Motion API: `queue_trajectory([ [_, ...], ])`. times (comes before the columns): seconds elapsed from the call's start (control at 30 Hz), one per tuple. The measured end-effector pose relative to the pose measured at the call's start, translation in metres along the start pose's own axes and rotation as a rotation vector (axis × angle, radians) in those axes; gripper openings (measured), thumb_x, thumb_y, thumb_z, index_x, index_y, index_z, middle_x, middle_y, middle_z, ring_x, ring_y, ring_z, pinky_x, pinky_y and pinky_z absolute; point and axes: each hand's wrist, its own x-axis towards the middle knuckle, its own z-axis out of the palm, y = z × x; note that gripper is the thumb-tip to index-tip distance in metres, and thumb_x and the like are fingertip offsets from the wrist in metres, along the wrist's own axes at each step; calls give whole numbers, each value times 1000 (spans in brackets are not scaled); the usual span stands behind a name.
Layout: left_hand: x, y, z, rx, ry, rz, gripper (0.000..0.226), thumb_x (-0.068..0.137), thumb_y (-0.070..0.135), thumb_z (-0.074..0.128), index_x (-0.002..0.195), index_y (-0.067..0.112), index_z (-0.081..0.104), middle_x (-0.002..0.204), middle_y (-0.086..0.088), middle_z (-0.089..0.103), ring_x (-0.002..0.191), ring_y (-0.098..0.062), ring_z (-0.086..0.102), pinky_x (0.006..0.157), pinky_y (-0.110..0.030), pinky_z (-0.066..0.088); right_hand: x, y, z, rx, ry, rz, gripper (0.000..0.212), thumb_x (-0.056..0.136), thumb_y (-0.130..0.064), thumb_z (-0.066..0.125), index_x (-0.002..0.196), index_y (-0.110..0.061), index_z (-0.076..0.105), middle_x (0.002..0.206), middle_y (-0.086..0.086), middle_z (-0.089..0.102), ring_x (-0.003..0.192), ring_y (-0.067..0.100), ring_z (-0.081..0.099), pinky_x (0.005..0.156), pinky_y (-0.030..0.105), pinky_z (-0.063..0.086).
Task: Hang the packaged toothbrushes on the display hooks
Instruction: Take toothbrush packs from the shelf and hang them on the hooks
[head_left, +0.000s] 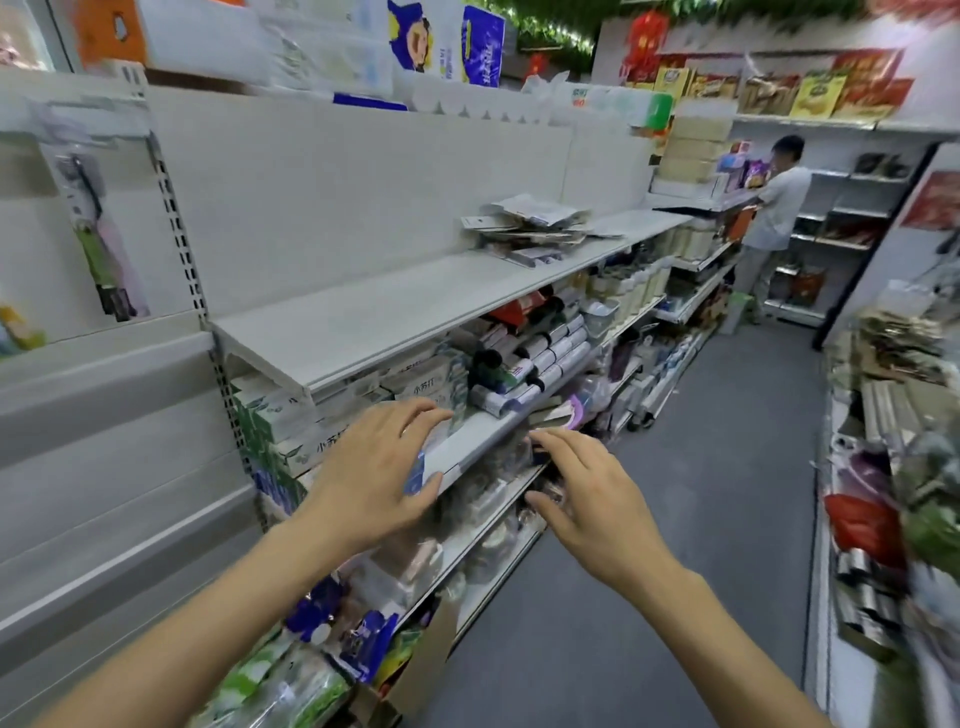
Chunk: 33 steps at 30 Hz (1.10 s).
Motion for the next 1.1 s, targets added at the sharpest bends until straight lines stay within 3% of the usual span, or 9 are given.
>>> queue_trajectory([
  [0.17,90,-9,43,-23,13,6,61,83,48,49,137,21,51,134,0,55,120,-22,53,103,-38,44,62,70,4,-17,-10,17,61,94,-41,64,148,-23,42,147,-10,45,138,11,38,116,30,35],
  [0.6,260,11,148,-19,-38,-36,59,84,43,59,140,27,46,138,7,51,125,-16,49,108,-33,38,164,255,32,73,11,40,58,94,-36,65,147,-23,44,146,-11,47,138,10,39,118,35,34],
  [0.93,367,63,232,20,-2,-211,59,82,37,64,138,23,50,135,5,53,122,-16,50,106,-31,38,249,421,42,112,-69,-126,59,93,-33,67,145,-18,45,145,-6,49,135,14,41,112,31,37],
  [1.1,410,75,248,60,24,-312,58,83,37,63,138,24,49,135,6,53,123,-15,49,107,-32,38,296,475,48,114,-91,-239,59,94,-36,65,146,-21,43,145,-6,48,135,13,40,113,25,30],
])
